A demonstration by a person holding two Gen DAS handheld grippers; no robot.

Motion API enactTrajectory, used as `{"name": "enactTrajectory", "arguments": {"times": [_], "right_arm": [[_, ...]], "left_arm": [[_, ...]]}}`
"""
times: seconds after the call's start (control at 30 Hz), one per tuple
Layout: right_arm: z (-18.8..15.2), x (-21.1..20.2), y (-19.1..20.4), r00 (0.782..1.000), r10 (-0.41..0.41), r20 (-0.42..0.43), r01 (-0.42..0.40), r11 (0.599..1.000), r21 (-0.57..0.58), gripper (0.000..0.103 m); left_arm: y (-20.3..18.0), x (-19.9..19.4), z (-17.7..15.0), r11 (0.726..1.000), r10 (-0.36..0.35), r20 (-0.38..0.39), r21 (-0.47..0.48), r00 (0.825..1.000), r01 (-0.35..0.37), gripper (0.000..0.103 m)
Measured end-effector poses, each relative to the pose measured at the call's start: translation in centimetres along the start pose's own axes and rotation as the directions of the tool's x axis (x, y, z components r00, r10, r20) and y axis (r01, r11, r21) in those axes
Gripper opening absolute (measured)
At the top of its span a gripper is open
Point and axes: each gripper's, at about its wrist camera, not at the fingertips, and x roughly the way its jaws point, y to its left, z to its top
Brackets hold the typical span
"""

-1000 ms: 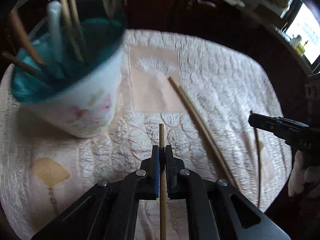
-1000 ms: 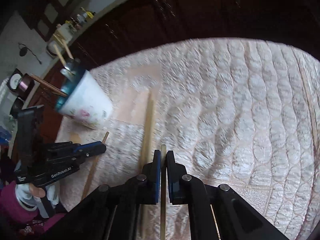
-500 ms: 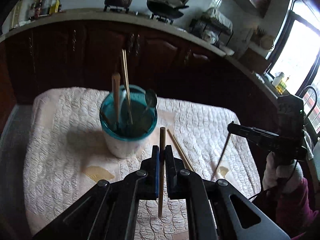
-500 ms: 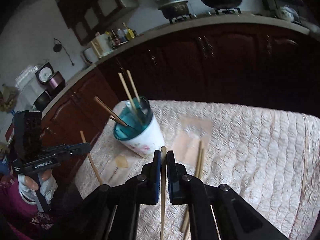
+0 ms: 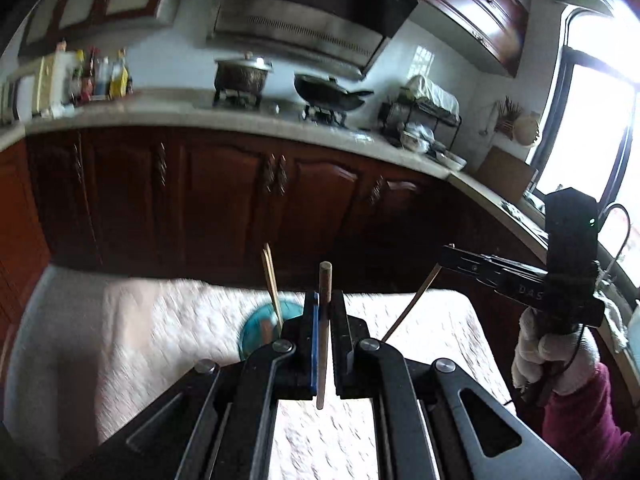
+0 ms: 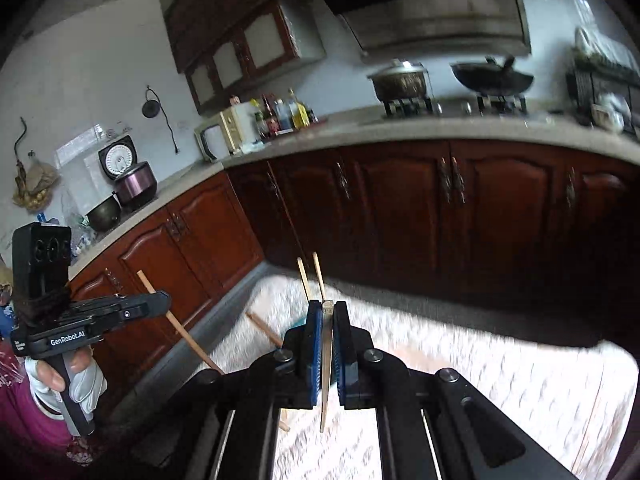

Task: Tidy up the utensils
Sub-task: 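Lift both held chopsticks and lower them into the floral cup, then open both tools to release the chopsticks into the floral cup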

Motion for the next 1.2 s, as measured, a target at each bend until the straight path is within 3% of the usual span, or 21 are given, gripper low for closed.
{"name": "enactTrajectory", "arguments": {"times": [0.2, 0.37, 0.57, 0.83, 1.07, 1.13, 1.2], "right_arm": [[4.0, 1.4, 2.0, 0.999, -0.018, 0.038, 0.020, 0.998, -0.057, 0.007], [4.6, 4.6, 2.6, 0.999, -0.039, 0.012, 0.040, 0.996, -0.075, 0.007], [2.4, 9.4, 0.9, 0.996, -0.042, -0.078, 0.039, 0.998, -0.040, 0.007], [-0.7, 13.6, -0.9, 0.986, -0.030, -0.162, 0.031, 1.000, 0.003, 0.007], [-1.5, 14.7, -1.3, 0.988, -0.022, -0.156, 0.028, 0.999, 0.035, 0.011], [-1.7, 14.4, -1.4, 0.989, -0.022, -0.144, 0.029, 0.999, 0.045, 0.019], [-1.9, 14.1, -1.7, 0.990, -0.013, -0.143, 0.022, 0.998, 0.063, 0.020]], "left_arm": [[0.3, 1.4, 1.8, 0.995, 0.083, 0.048, 0.051, 0.995, -0.086, 0.005], [0.3, 3.3, 1.0, 0.987, 0.140, 0.043, 0.078, 0.989, -0.143, 0.005], [1.0, 6.0, -1.8, 0.981, 0.175, -0.006, 0.089, 0.985, -0.173, 0.005], [2.7, 8.6, -4.1, 0.982, 0.188, -0.063, 0.029, 0.980, -0.187, 0.005], [3.0, 8.5, -4.3, 0.984, 0.178, -0.061, 0.011, 0.982, -0.178, 0.005], [3.0, 8.4, -4.1, 0.985, 0.171, -0.066, 0.005, 0.983, -0.171, 0.005], [3.0, 8.1, -4.1, 0.986, 0.167, -0.068, 0.004, 0.984, -0.168, 0.006]]}}
